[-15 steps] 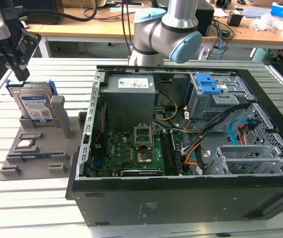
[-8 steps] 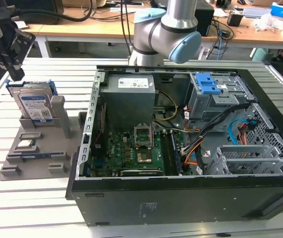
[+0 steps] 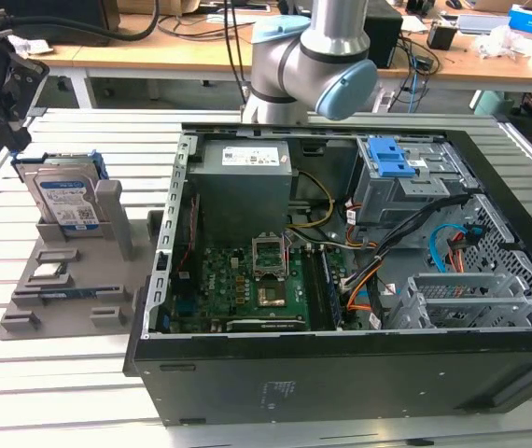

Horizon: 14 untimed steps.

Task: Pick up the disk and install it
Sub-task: 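Reach for the disk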

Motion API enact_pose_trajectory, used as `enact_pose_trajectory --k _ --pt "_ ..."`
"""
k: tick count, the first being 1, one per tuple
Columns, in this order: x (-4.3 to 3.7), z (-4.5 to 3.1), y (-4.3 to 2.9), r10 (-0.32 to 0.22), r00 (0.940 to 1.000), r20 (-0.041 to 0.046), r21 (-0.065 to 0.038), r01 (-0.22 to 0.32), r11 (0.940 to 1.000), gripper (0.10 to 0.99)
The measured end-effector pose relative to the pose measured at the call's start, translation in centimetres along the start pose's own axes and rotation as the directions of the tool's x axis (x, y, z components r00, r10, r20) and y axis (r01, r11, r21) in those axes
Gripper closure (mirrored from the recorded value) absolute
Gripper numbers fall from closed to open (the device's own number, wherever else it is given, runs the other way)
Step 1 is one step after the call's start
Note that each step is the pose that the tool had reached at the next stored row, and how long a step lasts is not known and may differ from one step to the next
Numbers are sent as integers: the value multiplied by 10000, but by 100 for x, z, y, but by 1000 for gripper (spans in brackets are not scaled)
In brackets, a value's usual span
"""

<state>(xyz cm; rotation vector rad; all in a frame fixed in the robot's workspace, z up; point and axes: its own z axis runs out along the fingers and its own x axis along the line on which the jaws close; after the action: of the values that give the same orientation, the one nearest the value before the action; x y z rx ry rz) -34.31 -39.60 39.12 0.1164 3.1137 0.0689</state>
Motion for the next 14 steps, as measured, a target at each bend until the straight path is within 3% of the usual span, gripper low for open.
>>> enact_pose_trajectory --k 6,14 --pt "108 6 65 1 10000 0 0 -1 10000 980" --pt "271 13 100 1 10000 0 0 -1 10000 980"
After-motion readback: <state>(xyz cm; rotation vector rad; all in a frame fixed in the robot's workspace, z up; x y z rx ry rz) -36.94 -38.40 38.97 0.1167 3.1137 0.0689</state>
